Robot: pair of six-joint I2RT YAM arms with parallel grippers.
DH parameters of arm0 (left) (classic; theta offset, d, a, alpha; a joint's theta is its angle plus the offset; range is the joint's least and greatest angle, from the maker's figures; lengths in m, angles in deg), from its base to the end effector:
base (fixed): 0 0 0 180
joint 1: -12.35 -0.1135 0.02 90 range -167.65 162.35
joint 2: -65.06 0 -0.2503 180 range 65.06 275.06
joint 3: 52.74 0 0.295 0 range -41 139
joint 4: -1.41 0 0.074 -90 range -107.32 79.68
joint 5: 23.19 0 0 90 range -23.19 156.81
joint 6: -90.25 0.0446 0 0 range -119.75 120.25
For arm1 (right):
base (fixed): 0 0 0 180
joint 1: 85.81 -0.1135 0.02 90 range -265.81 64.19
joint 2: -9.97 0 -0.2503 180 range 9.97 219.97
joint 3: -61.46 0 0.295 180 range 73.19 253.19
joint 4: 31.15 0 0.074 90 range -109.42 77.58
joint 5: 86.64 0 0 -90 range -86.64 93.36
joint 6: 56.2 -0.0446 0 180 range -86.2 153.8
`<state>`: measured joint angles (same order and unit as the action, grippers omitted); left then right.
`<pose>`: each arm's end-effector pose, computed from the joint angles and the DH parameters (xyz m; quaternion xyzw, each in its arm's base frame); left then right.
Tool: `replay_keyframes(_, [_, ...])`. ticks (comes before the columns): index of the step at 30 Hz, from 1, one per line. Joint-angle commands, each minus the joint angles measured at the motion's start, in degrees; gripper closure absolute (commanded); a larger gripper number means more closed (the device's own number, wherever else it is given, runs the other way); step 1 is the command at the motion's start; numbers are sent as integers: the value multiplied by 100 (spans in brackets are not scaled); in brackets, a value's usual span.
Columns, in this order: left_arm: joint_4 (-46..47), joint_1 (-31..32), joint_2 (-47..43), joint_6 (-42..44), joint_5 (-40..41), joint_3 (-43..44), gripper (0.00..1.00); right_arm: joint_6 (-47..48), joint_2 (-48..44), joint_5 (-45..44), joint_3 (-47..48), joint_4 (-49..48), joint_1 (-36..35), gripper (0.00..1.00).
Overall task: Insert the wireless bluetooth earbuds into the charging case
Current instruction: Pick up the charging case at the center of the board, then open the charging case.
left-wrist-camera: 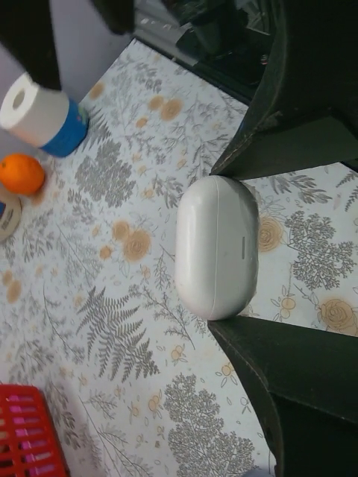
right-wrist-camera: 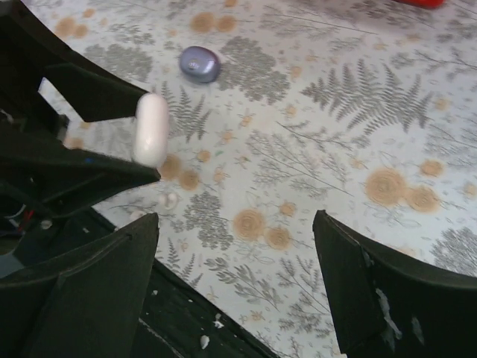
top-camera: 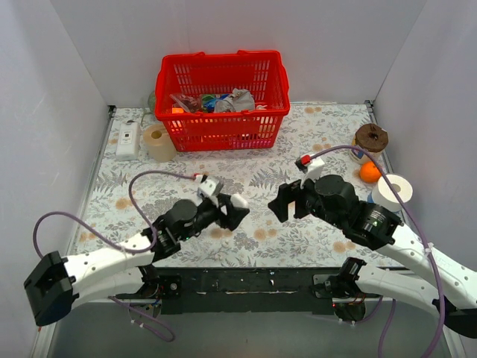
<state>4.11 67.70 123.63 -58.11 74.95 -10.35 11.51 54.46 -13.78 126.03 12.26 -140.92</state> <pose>0.1688 -0.2331 0.2173 -0.0645 0.7818 -0.4867 0.3844 0.1398 0.1775 0.3440 -0.1548 0.8156 0.2426 0.5019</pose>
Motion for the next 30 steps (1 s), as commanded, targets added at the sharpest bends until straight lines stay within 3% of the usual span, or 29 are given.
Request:
replay_keyframes(1, [2094,11,-1179,1301,-1279,-1567,100,-135,243,1519,375,-918,36,7])
replay_keyframes(5, [2249,19,-1857,1793,-1517,-1906,100,-232,823,2338,692,-918,36,5])
replay_keyframes(12, [1984,19,-2007,2128,-1623,-1817,100,-312,1613,2699,1061,-814,36,8])
replay_keyframes(30, [1685,11,-1989,2444,-1596,-1607,100,-312,2696,2980,1449,-488,27,13])
